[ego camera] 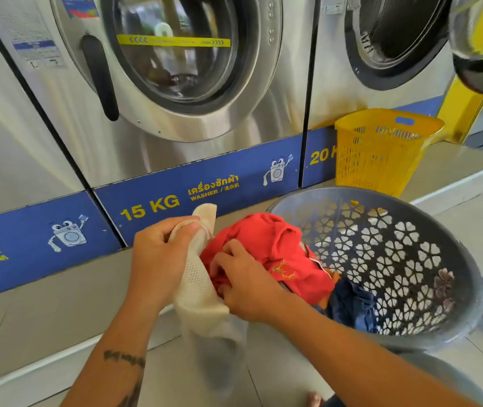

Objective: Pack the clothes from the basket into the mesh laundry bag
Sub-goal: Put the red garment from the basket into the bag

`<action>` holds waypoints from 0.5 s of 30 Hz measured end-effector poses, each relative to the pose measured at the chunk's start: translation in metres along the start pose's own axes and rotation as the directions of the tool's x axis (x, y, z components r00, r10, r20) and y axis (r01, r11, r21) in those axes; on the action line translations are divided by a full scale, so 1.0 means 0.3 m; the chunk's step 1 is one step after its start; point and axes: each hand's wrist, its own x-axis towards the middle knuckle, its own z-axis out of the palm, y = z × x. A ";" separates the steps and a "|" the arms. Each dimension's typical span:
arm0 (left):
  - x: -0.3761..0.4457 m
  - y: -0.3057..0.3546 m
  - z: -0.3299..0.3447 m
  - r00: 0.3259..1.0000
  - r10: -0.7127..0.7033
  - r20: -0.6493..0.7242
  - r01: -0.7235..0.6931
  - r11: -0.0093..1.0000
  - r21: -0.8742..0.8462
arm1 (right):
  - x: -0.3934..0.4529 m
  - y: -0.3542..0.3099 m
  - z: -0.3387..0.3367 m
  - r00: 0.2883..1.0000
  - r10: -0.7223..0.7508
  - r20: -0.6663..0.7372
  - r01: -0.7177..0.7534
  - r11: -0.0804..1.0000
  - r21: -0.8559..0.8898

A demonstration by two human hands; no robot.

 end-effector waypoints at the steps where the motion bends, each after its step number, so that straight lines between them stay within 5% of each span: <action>1: -0.007 0.008 0.010 1.000 0.007 0.024 -0.007 1.000 -0.017 | 0.000 -0.005 0.013 0.998 0.030 -0.056 -0.028 0.999 0.038; 4: -0.036 0.020 0.053 0.995 0.006 0.098 -0.001 0.999 -0.054 | 0.024 -0.035 0.017 0.951 0.223 -0.215 -0.141 0.930 0.340; 7: -0.065 0.020 0.083 0.991 0.004 0.130 0.009 0.995 -0.098 | 0.039 -0.039 -0.001 0.915 0.347 -0.206 -0.180 0.808 0.562; 10: -0.053 0.023 0.075 0.998 0.001 0.064 0.007 0.992 -0.127 | 0.029 -0.040 -0.020 0.978 0.201 0.060 -0.202 0.828 0.523; 12: -0.034 0.018 0.061 1.000 0.005 0.009 -0.004 0.994 -0.113 | 0.015 -0.041 -0.034 0.931 0.148 0.333 -0.276 0.882 0.381; 15: -0.010 0.005 0.046 0.999 0.009 -0.044 -0.010 0.999 -0.030 | 0.018 -0.023 -0.074 0.898 0.128 0.421 -0.244 0.941 0.234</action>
